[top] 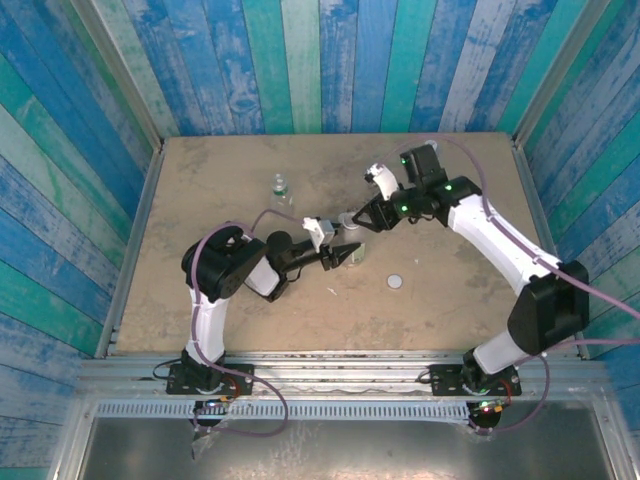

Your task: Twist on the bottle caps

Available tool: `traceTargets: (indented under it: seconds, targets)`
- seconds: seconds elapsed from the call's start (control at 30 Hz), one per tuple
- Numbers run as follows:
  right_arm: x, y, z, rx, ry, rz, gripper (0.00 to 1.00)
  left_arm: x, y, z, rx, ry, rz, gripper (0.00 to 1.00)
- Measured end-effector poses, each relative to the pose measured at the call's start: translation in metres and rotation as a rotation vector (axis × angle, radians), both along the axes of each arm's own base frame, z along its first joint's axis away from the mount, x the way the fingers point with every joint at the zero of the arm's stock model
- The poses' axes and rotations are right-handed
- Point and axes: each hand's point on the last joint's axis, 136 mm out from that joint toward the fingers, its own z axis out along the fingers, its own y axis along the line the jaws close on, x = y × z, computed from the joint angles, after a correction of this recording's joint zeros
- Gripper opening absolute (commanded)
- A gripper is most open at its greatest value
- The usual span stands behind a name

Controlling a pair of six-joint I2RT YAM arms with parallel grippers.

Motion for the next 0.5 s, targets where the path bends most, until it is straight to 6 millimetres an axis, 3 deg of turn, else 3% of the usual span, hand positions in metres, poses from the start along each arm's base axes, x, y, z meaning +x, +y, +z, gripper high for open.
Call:
traceTargets:
  seconds: [0.13,0.23,0.3,0.5]
  targets:
    - [0.025,-0.015,0.007,0.01,-0.074,-0.129,0.71,-0.009,0.011,0.0,0.013,-0.005,0.012,0.59]
    - [0.042,-0.016,0.001,0.01,-0.085,-0.179,0.71,-0.016,0.022,-0.001,0.029,0.0,0.026,0.59]
    - [0.051,-0.013,-0.012,-0.003,-0.069,-0.198,0.69,-0.019,0.03,-0.001,0.038,0.005,0.039,0.59]
    - [0.076,0.002,-0.079,-0.087,0.024,-0.231,0.6,-0.018,0.06,-0.002,0.038,0.034,0.107,0.59]
